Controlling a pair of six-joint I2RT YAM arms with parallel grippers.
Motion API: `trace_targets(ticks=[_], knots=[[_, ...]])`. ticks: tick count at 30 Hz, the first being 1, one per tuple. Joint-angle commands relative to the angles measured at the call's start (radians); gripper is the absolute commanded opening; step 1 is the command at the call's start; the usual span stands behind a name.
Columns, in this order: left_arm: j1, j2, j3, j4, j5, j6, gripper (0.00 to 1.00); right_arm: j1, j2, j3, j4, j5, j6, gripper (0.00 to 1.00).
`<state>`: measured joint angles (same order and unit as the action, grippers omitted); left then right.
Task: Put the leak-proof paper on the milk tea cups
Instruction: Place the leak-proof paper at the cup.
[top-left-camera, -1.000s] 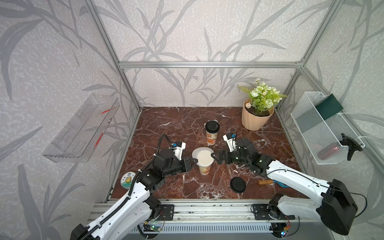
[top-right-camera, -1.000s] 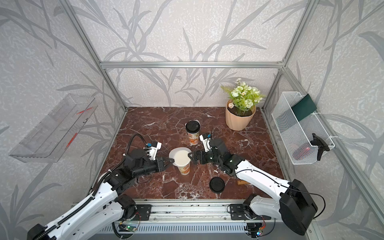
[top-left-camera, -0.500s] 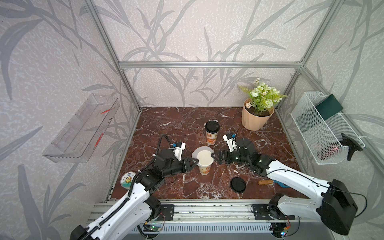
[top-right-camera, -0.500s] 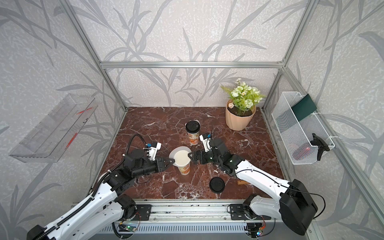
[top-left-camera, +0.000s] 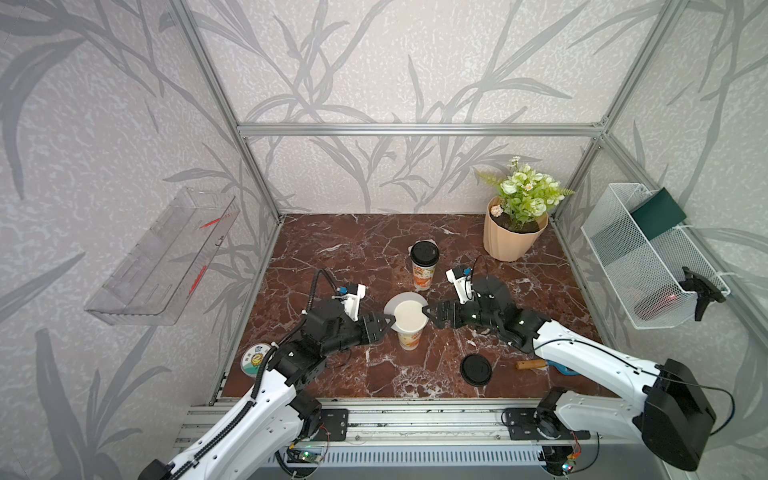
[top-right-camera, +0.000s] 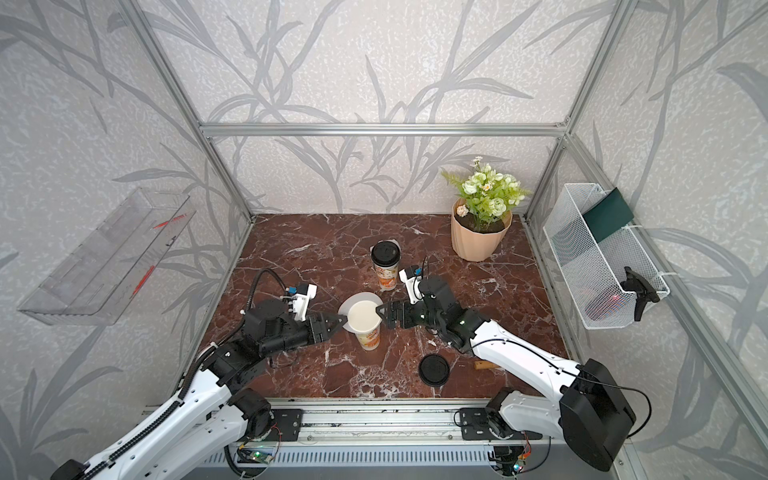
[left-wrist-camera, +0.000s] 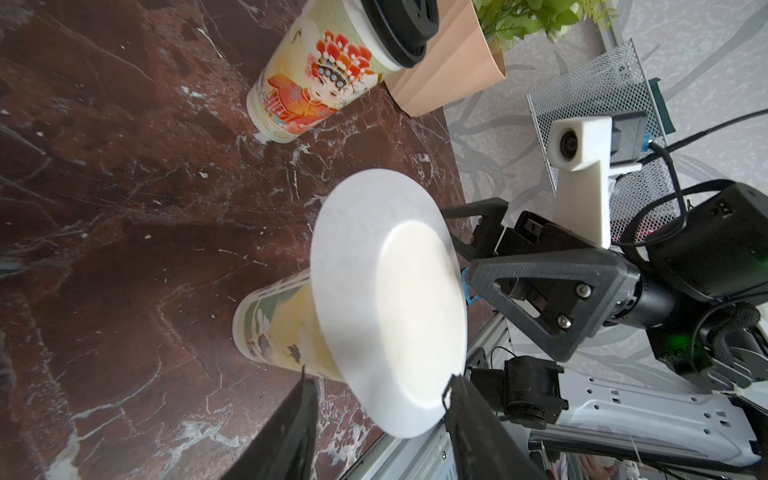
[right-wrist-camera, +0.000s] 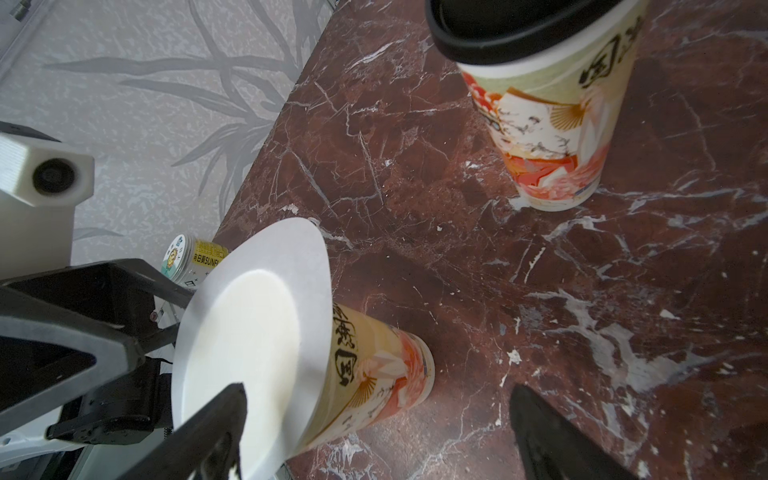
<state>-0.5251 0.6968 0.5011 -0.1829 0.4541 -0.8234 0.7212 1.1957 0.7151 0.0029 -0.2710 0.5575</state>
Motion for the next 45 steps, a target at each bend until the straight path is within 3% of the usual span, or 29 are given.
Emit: trace_targets(ticks=[1, 10, 16, 22, 27, 35, 45], knots=[[0.012, 0.007, -0.012, 0.076, -0.026, -0.019, 0.50, 0.004, -0.018, 0.009, 0.017, -0.006, 0.007, 0.98], [0.031, 0.042, -0.020, 0.134, -0.024, -0.021, 0.42, 0.004, -0.018, 0.009, 0.019, -0.006, 0.007, 0.98], [0.056, 0.046, -0.029, 0.135, -0.020, -0.019, 0.25, 0.004, -0.006, 0.009, 0.028, -0.011, 0.010, 0.98], [0.061, 0.086, -0.022, 0.148, 0.005, -0.020, 0.26, 0.004, -0.015, 0.008, 0.023, -0.008, 0.010, 0.98], [0.064, 0.103, -0.022, 0.165, 0.010, -0.022, 0.35, 0.004, -0.018, 0.008, 0.021, -0.009, 0.009, 0.98], [0.065, 0.100, -0.034, 0.196, 0.018, -0.034, 0.09, 0.005, -0.025, 0.005, 0.020, -0.010, 0.010, 0.98], [0.067, 0.059, -0.043, 0.158, 0.023, -0.021, 0.00, 0.005, -0.025, 0.005, 0.019, -0.008, 0.010, 0.98]])
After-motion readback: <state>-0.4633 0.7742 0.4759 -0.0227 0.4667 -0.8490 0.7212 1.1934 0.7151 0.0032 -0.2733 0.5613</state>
